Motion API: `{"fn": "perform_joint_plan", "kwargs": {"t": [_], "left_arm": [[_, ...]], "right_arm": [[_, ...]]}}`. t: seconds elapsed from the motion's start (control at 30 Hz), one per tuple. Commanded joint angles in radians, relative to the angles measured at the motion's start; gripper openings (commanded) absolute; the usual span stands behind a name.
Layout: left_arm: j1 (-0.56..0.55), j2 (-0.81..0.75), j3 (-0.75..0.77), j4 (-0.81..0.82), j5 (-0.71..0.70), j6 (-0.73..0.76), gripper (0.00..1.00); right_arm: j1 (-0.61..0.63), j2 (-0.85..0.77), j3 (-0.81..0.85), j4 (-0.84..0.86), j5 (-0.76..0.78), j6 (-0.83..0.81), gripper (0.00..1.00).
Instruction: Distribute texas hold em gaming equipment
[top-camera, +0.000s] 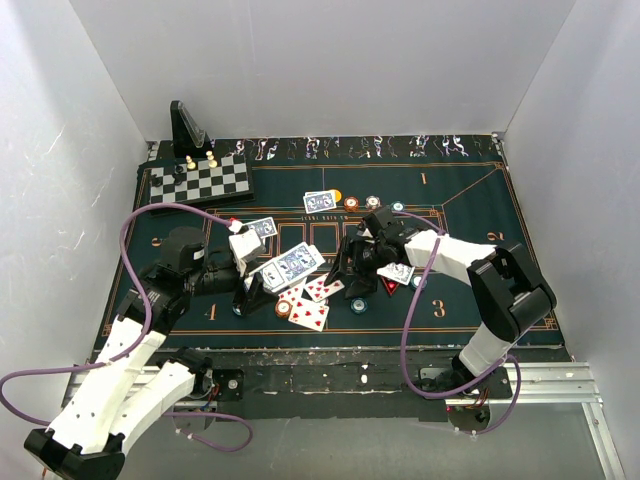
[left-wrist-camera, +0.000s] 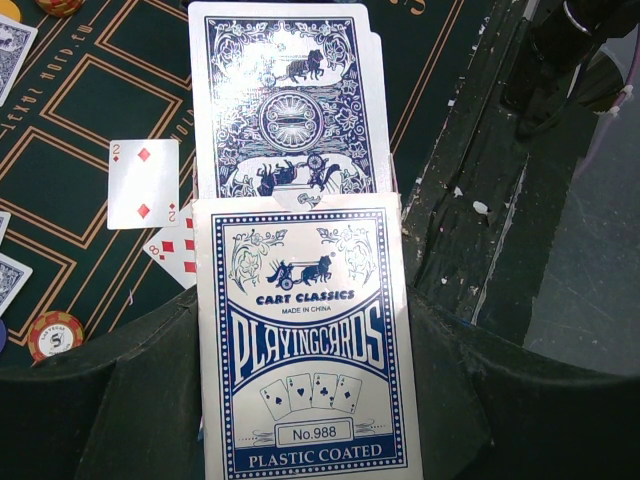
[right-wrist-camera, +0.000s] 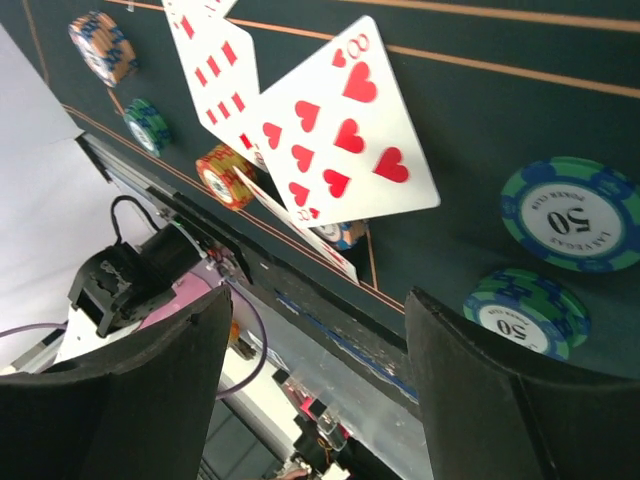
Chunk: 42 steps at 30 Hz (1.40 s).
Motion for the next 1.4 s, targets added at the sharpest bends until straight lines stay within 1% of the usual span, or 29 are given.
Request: {"fn": "perform_joint_plan", "kwargs": {"t": [0.0, 0.03, 0.13, 0.43, 0.5, 0.6, 0.83, 1.0, 1.17, 1.3, 1.37], "left_arm": [[0.005, -0.012, 0.038, -0.006, 0.029, 0.011, 0.0], [0.005, -0.014, 0.037, -0.008, 0.029, 0.011, 0.0], [0.005, -0.017, 0.038, -0.01, 0.027, 0.011, 0.0], [0.005, -0.025, 0.043, -0.025, 0.019, 0.024, 0.0], [0.005, -0.02, 0.046, -0.02, 0.023, 0.019, 0.0], [0.005, -0.016, 0.05, -0.022, 0.021, 0.021, 0.0], [0.005, -0.014, 0.063, -0.033, 0.016, 0.03, 0.0], [0.005, -0.012, 0.069, -0.037, 0.012, 0.033, 0.0], [0.005, -0.014, 0.07, -0.043, 0.01, 0.031, 0.0], [0.005, -0.022, 0.067, -0.051, 0.003, 0.036, 0.0], [0.005, -0.023, 0.067, -0.053, 0.003, 0.036, 0.0]], "right_arm": [[0.005, -0.029, 0.014, 0.113, -0.017, 0.052, 0.77], [0.005, -0.023, 0.018, 0.114, -0.023, 0.057, 0.77], [0.018, 0.015, 0.056, 0.045, -0.011, 0.051, 0.78], [0.06, 0.009, 0.02, 0.028, 0.043, 0.092, 0.78], [0.06, 0.018, 0.003, 0.058, 0.078, 0.114, 0.77], [0.06, 0.045, -0.026, 0.149, 0.118, 0.164, 0.75], [0.069, 0.11, -0.04, 0.236, 0.222, 0.247, 0.71], [0.071, 0.111, -0.074, 0.302, 0.288, 0.287, 0.68], [0.078, 0.123, -0.081, 0.351, 0.318, 0.313, 0.59], [0.081, 0.129, -0.109, 0.405, 0.348, 0.336, 0.42], [0.083, 0.132, -0.111, 0.416, 0.361, 0.338, 0.36]]}}
